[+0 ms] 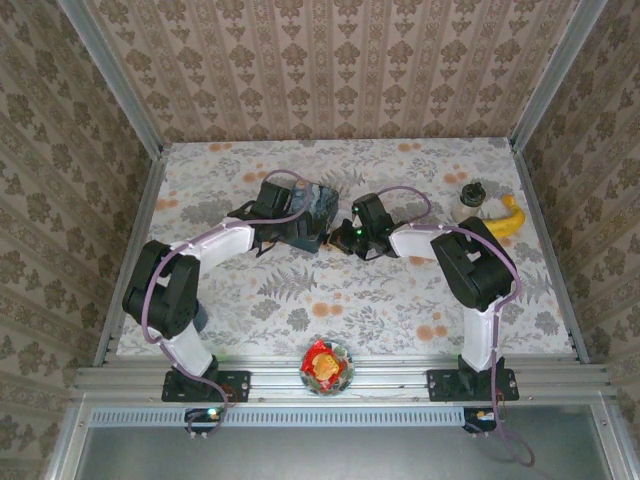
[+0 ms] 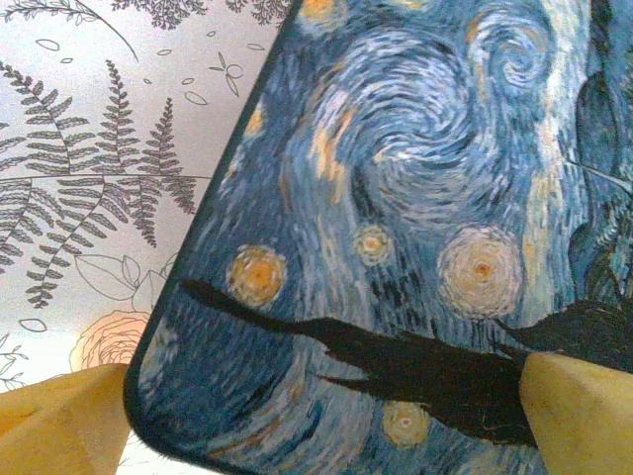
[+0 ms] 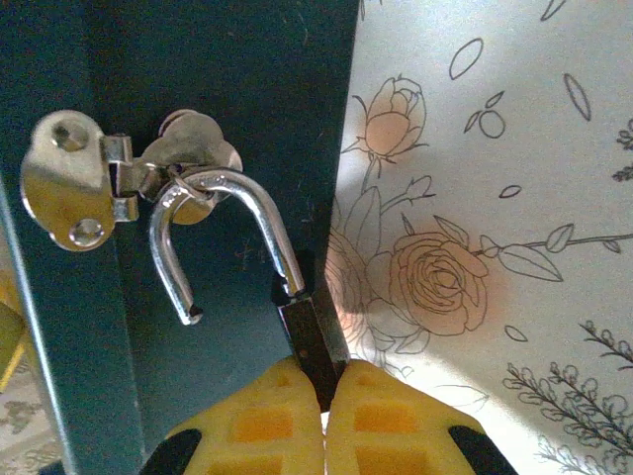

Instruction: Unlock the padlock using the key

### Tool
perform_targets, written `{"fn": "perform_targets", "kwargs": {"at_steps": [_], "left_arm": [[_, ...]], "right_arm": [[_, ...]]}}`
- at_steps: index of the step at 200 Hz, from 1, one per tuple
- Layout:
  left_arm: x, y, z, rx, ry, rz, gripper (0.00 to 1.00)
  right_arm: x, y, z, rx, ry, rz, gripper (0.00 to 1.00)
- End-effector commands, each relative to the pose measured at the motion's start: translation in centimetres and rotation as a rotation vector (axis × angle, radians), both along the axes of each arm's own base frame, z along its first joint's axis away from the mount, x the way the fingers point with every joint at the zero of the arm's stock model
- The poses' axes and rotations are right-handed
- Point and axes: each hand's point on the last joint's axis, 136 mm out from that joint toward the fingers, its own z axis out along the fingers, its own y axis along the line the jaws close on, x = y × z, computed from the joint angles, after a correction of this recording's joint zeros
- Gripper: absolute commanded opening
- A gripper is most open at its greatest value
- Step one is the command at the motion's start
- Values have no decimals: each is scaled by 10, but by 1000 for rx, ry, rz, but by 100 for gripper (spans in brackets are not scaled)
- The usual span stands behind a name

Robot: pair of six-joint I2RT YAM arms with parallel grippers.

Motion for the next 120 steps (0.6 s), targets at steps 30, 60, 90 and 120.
{"fn": "perform_targets", "kwargs": {"at_steps": [30, 60, 90, 120], "left_arm": [[-20, 9, -19, 39, 82, -10, 100], [-23, 14, -22, 59, 90, -4, 100], [-24, 12, -19, 56, 87, -18, 100], [-19, 8, -4, 75, 45, -47, 100]], "right_arm": [[28, 6, 38, 126, -88, -27, 0], [28, -1, 40, 118, -85, -28, 0], [29, -10, 38, 83, -77, -30, 0], [33, -8, 40, 94, -78, -28, 0]]}}
